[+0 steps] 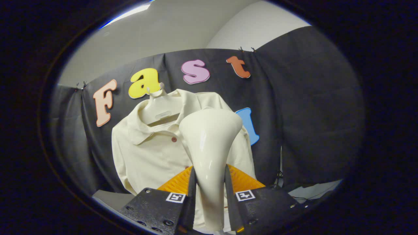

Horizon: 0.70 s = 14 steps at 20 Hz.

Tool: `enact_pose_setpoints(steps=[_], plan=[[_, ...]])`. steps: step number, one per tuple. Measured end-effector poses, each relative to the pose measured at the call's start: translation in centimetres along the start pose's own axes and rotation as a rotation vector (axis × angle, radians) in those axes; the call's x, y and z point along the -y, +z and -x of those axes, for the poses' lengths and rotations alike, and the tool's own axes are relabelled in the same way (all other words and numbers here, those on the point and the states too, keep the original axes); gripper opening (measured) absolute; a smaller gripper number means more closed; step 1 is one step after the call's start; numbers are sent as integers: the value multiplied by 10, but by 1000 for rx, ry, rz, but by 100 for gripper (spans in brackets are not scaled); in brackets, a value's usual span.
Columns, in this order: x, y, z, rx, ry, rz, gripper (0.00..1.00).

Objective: Iron the clothes twice with a garment steamer, once on the left side and once on the right side.

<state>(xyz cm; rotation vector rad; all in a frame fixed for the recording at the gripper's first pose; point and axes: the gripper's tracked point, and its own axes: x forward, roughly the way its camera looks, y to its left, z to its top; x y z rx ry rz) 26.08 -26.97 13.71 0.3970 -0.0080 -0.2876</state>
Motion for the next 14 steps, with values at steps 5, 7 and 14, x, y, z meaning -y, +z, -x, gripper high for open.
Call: enact_pose_setpoints(steps=[5,7,14], plan=[[2,-7,-45,-24,-6,3,42],[-3,-13,-60,-39,7,3,42],[2,-29,-74,-50,49,-44,42]])
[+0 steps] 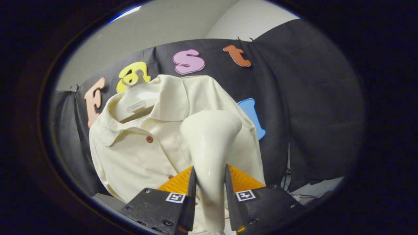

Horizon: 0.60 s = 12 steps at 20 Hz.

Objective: Iron the clothes twice with a garment steamer, once on the left side and once on the right side.

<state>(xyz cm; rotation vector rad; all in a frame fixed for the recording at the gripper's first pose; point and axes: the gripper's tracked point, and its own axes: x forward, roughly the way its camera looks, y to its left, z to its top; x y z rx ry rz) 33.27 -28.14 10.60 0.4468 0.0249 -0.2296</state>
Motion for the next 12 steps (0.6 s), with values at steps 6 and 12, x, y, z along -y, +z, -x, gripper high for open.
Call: enact_pose_setpoints(steps=[6,12], plan=[[8,-22,1,-34,3,-13,42],[18,-55,12,-94,8,17,42]])
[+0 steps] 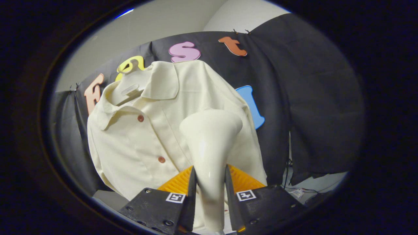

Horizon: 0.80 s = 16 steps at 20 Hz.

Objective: Iron the clothes twice with a garment steamer, once on the left side and once on the right side.

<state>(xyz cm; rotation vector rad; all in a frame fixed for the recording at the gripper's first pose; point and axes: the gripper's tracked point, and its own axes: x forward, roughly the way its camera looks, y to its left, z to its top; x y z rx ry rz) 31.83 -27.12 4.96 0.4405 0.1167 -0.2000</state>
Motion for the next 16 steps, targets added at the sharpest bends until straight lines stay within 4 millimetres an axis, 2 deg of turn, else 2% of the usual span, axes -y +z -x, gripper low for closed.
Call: enact_pose_setpoints(steps=[7,12,16], plan=[[16,-67,11,-102,12,6,43],[21,-115,16,-167,46,3,43],[39,-147,15,-204,41,-26,43]])
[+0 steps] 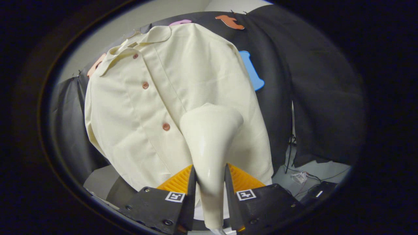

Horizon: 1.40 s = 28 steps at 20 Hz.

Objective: Iron the clothes twice with a garment steamer, once on the left side and once on the right side.

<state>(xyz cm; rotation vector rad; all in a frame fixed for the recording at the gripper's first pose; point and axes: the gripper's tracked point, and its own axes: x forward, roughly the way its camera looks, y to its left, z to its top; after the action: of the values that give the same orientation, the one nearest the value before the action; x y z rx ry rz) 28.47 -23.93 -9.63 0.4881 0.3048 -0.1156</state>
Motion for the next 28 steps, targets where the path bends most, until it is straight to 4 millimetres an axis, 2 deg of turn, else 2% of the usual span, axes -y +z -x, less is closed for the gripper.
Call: enact_pose_setpoints(steps=[5,9,12,17,22,26,28], plan=[[42,-33,-8,-17,-18,-85,43],[77,-72,-13,-82,-51,-90,43],[89,-96,-13,-104,-41,-114,43],[105,-120,-12,-121,-45,-132,43],[100,-116,8,-94,-22,-131,43],[82,-105,39,-67,11,-121,43],[73,-98,61,-41,26,-111,43]])
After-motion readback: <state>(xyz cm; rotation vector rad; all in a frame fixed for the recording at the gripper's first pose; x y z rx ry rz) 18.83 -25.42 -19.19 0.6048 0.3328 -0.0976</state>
